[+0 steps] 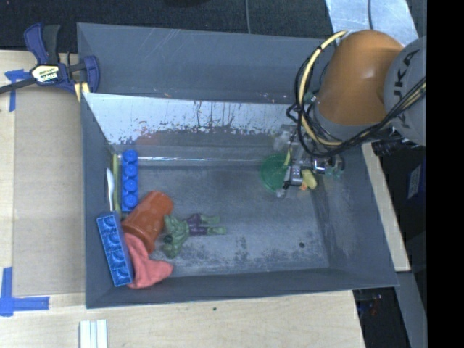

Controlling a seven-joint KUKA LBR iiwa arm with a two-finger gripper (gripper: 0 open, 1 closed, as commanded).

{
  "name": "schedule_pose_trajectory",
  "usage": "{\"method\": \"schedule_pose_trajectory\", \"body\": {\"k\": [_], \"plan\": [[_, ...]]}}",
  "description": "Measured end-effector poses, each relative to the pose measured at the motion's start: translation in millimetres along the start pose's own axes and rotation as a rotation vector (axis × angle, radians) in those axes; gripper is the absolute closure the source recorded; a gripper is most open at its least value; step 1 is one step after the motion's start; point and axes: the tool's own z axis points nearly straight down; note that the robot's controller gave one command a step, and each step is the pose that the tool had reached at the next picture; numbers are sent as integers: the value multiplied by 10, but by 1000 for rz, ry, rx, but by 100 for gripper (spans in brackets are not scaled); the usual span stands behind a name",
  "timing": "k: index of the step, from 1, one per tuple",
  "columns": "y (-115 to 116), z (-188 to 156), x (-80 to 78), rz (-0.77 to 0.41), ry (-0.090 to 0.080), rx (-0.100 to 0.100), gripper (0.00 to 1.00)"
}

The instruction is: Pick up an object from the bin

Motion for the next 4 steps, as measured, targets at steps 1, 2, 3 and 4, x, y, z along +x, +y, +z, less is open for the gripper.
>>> {"method": "schedule_pose_trajectory", "body": {"k": [1, 2, 3, 4], "plan": [[432, 469, 70, 2, -10, -1, 0], [584, 396, 251, -21, 1, 0, 0], [883, 315, 371, -18, -16, -1, 0], [1096, -20, 439, -113, -8, 2, 0]]}}
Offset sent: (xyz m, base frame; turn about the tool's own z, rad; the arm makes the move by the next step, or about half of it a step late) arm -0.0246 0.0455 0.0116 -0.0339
